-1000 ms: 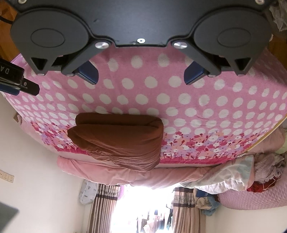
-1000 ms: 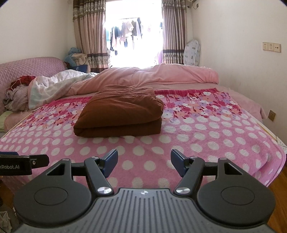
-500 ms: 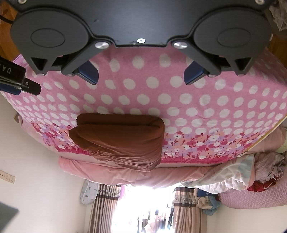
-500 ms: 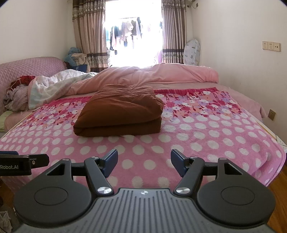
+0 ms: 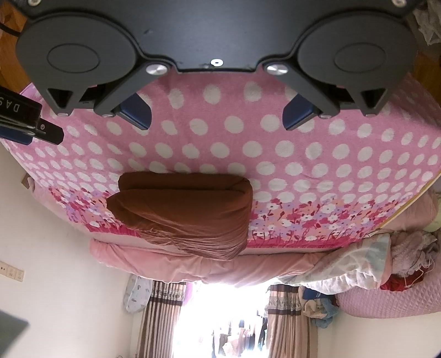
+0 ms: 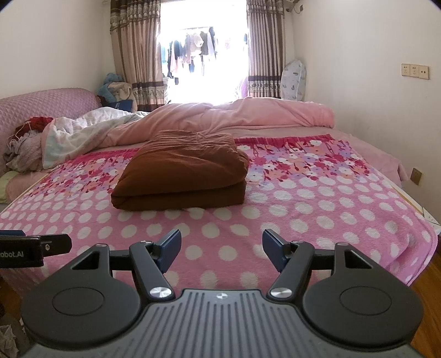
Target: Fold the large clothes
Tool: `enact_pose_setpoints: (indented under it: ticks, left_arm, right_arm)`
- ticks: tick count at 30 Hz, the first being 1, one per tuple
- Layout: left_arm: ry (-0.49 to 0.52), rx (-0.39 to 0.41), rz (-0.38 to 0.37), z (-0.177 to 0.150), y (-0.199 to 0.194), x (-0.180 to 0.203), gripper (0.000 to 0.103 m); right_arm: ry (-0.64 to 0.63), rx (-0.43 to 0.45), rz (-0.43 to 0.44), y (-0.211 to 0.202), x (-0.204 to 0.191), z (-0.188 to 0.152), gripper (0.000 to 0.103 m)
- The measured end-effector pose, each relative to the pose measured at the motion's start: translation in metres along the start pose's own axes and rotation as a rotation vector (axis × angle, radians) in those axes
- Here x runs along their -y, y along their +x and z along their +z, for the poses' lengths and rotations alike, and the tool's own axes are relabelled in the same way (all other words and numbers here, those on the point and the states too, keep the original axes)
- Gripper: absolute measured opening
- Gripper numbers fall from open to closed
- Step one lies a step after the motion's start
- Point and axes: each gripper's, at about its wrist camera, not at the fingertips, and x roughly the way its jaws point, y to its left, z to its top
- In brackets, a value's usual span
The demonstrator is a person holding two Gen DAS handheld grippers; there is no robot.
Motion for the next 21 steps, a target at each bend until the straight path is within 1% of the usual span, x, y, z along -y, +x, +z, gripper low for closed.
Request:
enact_pose_setpoints:
  ticks: [21]
  left_arm:
    - [0.008,0.004,-0.016,0.0010,-0.0009,0.0029,0.103]
  right_arm:
    - [0.002,0.003,-0.004,-0.0018,0.0024,0.0006,0.079]
